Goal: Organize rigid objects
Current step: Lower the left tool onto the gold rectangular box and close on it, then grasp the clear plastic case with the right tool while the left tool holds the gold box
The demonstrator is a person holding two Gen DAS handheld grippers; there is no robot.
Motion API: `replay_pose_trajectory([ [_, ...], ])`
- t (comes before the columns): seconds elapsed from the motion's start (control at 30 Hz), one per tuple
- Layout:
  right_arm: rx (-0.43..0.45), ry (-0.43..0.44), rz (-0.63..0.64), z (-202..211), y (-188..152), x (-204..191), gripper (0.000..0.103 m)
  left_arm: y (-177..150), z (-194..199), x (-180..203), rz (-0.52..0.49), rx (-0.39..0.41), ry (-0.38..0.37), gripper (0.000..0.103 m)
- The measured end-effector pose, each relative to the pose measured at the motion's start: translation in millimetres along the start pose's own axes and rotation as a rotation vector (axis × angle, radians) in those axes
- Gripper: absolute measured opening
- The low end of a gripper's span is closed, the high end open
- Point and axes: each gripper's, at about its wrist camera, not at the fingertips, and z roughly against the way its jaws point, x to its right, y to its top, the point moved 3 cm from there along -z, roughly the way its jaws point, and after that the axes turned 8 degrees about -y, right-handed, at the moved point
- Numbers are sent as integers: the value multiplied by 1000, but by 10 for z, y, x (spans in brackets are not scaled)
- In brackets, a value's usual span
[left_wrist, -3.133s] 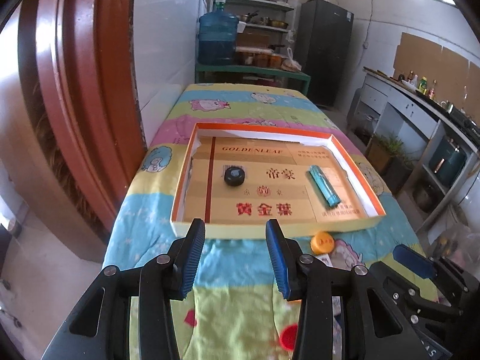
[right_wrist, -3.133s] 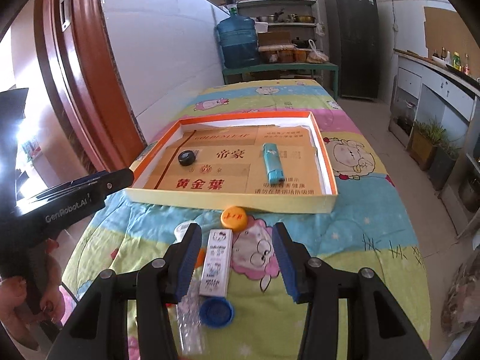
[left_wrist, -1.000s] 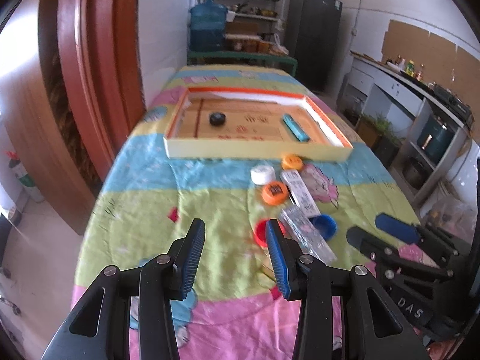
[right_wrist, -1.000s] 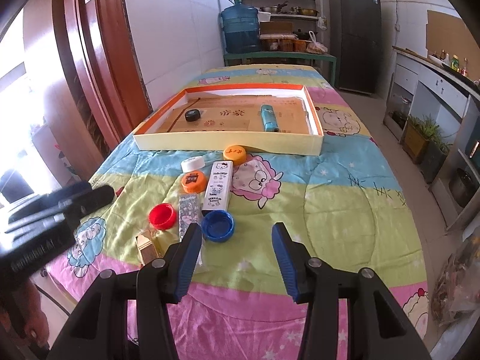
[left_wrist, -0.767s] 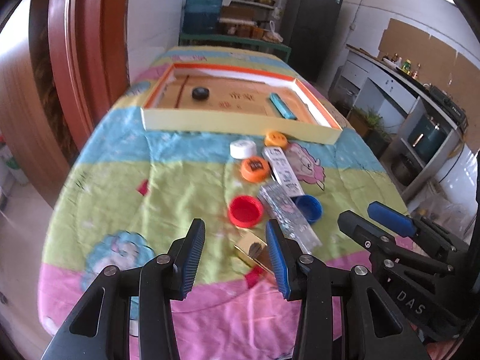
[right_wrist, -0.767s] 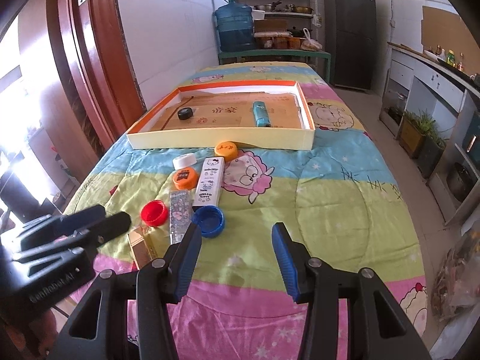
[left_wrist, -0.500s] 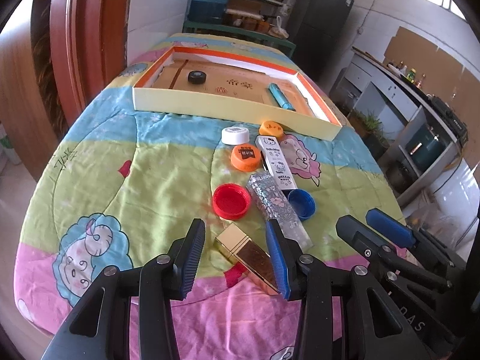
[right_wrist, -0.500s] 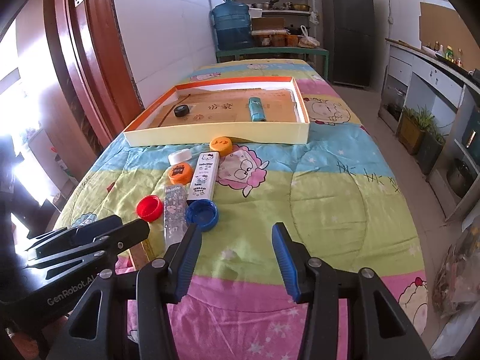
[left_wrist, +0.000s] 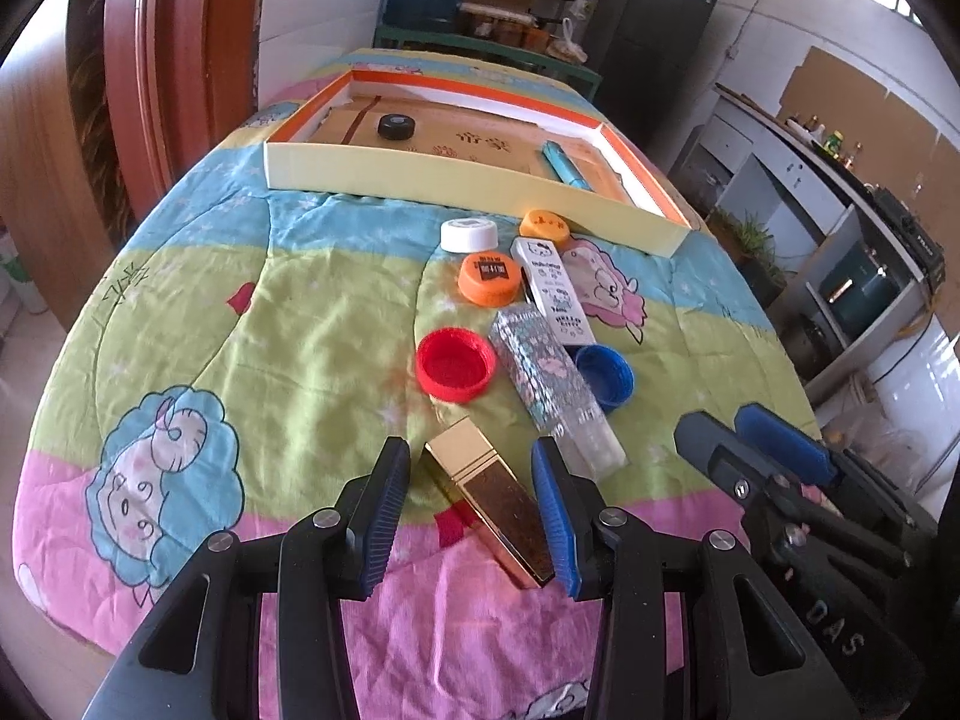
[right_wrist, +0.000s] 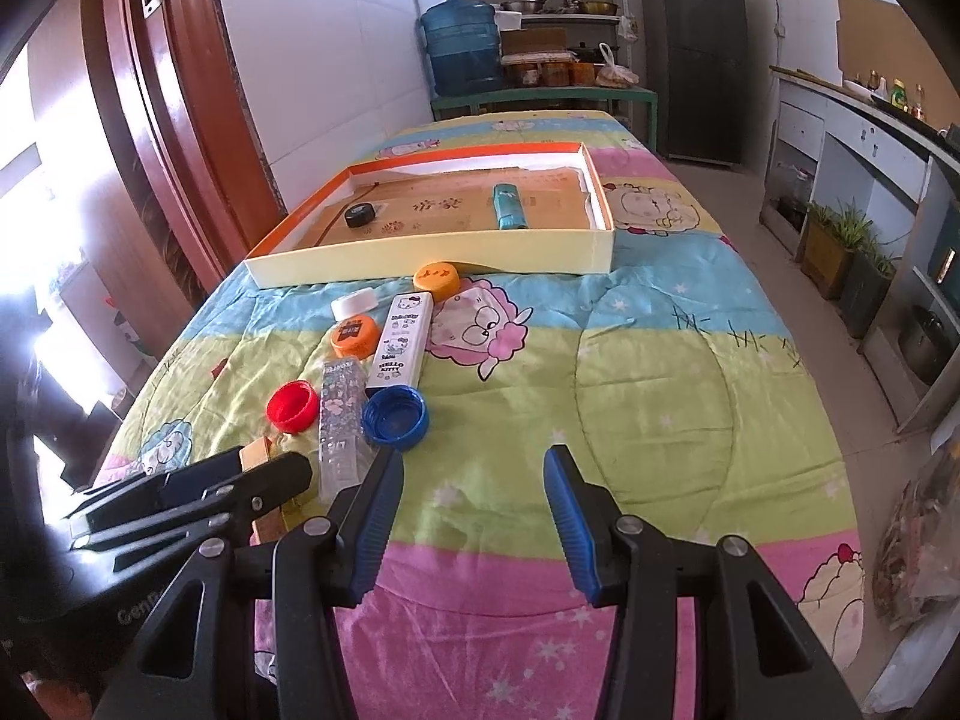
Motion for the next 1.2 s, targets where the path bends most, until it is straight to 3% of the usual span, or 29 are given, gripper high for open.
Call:
replay_pose_trajectory([
  [0.23,-5,11,-8,-2,-22,13,49,-23,23,-15,-19,-8,-26,42],
  [0.63,-38,50,-1,-48,-85,-45,49,71,39,-144,-68,-47,-95,26],
  [1.2,-61,123,100,-210,-93,-491,49,276,-7,-342,-114,22,38,22],
])
